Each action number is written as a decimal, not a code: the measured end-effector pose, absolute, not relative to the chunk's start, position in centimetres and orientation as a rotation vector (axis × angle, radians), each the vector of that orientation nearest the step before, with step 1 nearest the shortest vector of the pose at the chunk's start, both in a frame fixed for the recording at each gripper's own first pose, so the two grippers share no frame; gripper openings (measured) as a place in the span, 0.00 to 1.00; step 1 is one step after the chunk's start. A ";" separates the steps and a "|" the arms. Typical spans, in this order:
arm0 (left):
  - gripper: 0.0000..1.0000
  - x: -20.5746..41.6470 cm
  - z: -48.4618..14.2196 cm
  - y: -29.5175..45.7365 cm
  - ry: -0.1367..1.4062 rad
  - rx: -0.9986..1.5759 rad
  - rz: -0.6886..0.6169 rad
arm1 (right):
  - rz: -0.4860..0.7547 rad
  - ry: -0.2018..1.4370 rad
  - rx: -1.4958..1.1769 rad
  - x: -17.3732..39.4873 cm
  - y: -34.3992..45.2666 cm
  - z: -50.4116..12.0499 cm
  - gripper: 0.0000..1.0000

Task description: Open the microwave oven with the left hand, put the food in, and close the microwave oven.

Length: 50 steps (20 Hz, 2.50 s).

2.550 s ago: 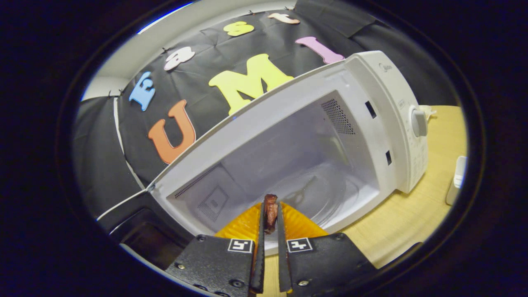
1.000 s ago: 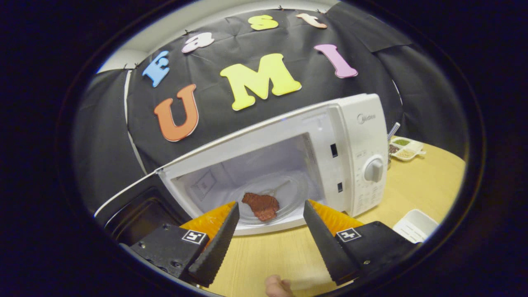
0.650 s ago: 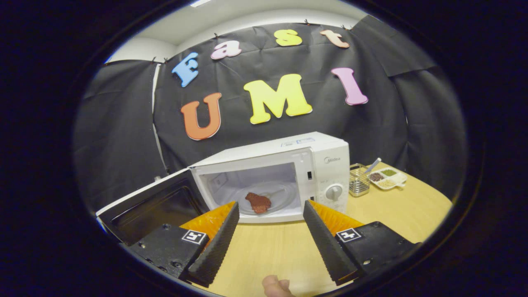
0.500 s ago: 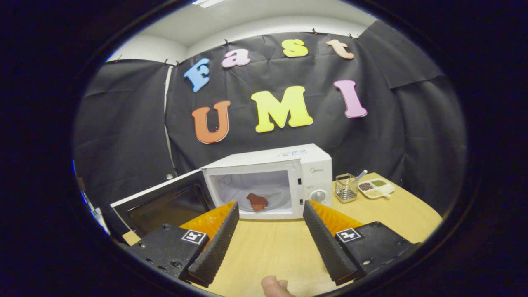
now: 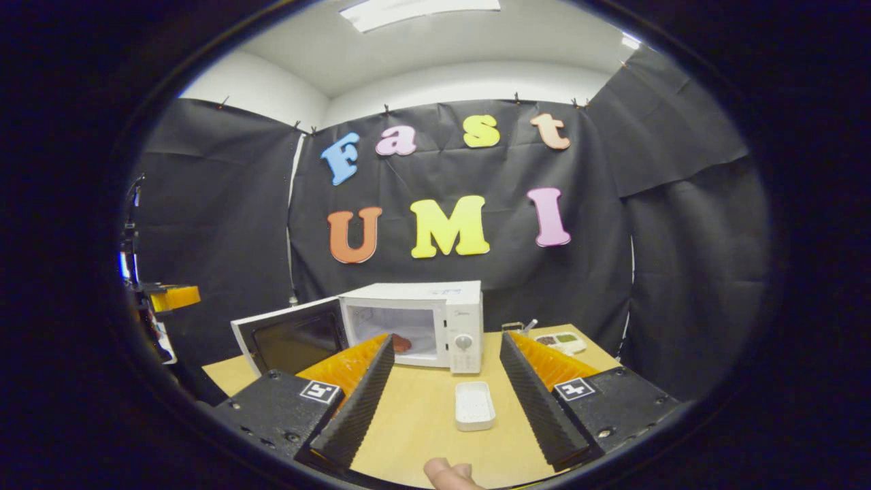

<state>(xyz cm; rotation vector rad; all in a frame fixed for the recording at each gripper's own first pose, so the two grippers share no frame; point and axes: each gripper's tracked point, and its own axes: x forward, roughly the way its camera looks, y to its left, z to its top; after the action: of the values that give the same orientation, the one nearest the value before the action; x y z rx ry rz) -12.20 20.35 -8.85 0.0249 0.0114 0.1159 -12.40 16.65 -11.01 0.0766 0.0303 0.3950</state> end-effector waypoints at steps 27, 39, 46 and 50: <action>0.00 -1.0 -23.2 27.6 0.175 -0.123 0.133 | 0.437 0.098 0.069 -13.3 15.9 -12.7 1.00; 0.00 0.4 -24.2 18.7 0.183 -0.096 -0.010 | 0.443 0.062 0.061 -14.9 14.7 -10.6 1.00; 0.00 3.0 -24.6 10.9 0.177 -0.087 -0.121 | 0.405 0.033 0.091 -14.9 11.5 -9.2 1.00; 0.00 5.4 -25.1 5.6 0.185 -0.110 -0.197 | 0.409 0.025 0.106 -15.0 10.5 -9.0 0.99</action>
<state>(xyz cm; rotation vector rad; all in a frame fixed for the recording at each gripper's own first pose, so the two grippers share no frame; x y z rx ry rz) 5.35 5.62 -25.08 -0.1103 0.1846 -0.1975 -15.01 10.47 -9.04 0.1059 0.0252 0.4090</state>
